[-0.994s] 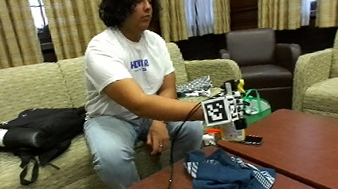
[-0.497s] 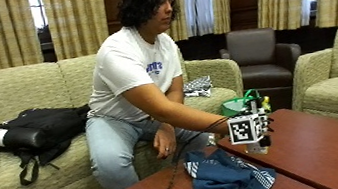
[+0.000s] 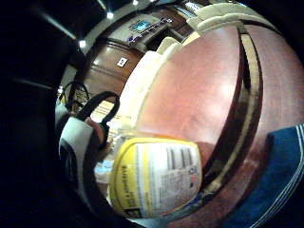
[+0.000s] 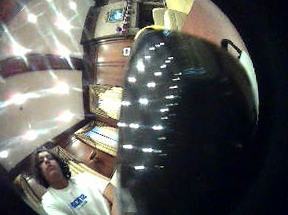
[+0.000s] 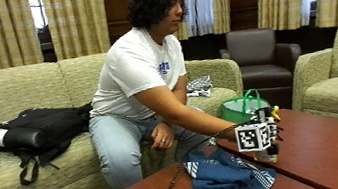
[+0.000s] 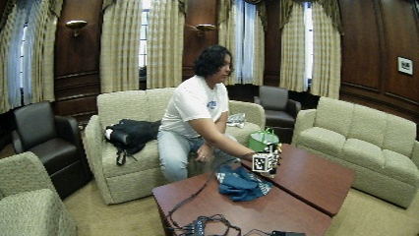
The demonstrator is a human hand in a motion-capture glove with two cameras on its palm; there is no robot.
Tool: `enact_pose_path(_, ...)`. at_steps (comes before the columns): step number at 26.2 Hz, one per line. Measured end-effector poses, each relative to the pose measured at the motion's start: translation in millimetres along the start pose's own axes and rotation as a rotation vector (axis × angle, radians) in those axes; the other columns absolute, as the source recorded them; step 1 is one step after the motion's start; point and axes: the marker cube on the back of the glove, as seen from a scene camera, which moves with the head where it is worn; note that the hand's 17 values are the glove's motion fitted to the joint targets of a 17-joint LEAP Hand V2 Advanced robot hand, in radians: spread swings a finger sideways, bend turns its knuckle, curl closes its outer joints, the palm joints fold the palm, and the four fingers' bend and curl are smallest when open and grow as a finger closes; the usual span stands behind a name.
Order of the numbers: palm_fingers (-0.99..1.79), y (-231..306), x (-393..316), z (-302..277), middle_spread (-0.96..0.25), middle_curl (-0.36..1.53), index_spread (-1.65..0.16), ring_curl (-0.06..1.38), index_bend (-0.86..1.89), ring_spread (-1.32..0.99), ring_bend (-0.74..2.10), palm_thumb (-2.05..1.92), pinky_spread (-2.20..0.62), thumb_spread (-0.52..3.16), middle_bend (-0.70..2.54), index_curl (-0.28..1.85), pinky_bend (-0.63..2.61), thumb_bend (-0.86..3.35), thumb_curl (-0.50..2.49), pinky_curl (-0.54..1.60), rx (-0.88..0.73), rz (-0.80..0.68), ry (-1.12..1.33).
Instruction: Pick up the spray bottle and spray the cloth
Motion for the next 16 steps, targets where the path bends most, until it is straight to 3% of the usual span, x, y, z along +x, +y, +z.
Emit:
enact_pose_path(9, 1.36, -18, 4, 14, -0.18, 0.59, -0.25, 0.50, 0.40, -0.20, 0.73, 0.91, -0.27, 0.34, 0.62, 0.64, 0.53, -0.03, 0.87, 0.44, 0.004, 0.001, 0.069)
enact_pose_path(16, 1.32, -15, 6, 14, -0.16, 0.58, -0.26, 0.49, 0.40, -0.17, 0.70, 0.88, -0.25, 0.37, 0.63, 0.64, 0.46, -0.04, 0.87, 0.42, -0.057, 0.102, 0.112)
